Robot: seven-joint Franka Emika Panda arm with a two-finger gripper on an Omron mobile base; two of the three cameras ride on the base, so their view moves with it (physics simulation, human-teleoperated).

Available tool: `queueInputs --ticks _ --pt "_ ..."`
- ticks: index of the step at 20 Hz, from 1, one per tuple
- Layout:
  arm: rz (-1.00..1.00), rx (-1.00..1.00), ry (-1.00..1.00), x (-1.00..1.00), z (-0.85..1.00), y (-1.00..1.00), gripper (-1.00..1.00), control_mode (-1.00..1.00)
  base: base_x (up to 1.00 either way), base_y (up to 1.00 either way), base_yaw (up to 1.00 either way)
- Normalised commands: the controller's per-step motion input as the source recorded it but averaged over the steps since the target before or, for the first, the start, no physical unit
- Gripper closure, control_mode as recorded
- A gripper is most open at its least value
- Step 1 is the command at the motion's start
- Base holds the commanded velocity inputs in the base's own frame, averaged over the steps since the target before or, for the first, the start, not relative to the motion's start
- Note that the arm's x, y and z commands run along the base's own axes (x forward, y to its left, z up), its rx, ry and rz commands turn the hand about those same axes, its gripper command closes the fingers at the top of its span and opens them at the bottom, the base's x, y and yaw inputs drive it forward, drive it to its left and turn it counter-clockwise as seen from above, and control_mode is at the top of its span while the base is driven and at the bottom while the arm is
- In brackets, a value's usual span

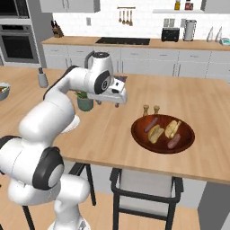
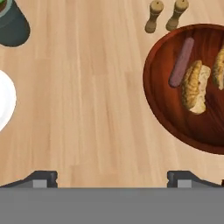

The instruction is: Place one bun and one sausage from the bowl on each plate.

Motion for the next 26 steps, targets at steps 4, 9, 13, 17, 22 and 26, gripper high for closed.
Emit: queueInputs --ticks 4,9,13,17,22,26 --pt "-0.20 0.00 0.03 0.00 -0.23 -1.00 -1.00 -1.00 0.00 0.00 0.00" --pt "-0.20 0.00 0.03 -0.02 -0.30 -1.00 -1.00 -1.00 0.00 0.00 0.00" --pt "-0.12 0.00 0.04 -0.23 -0.54 -0.94 -1.00 -1.00 0.00 0.00 0.00" --pt "0.00 0.00 0.00 -0.18 -0.66 -0.69 -1.00 -1.00 0.00 0.00 0.00" --pt "0.07 0.03 0.00 0.05 -0.69 -0.15 -1.00 -1.00 0.00 0.00 0.00" --pt "0.15 0.08 -0.01 0.26 -0.33 0.00 -1.00 -1.00 0.00 0.00 0.00"
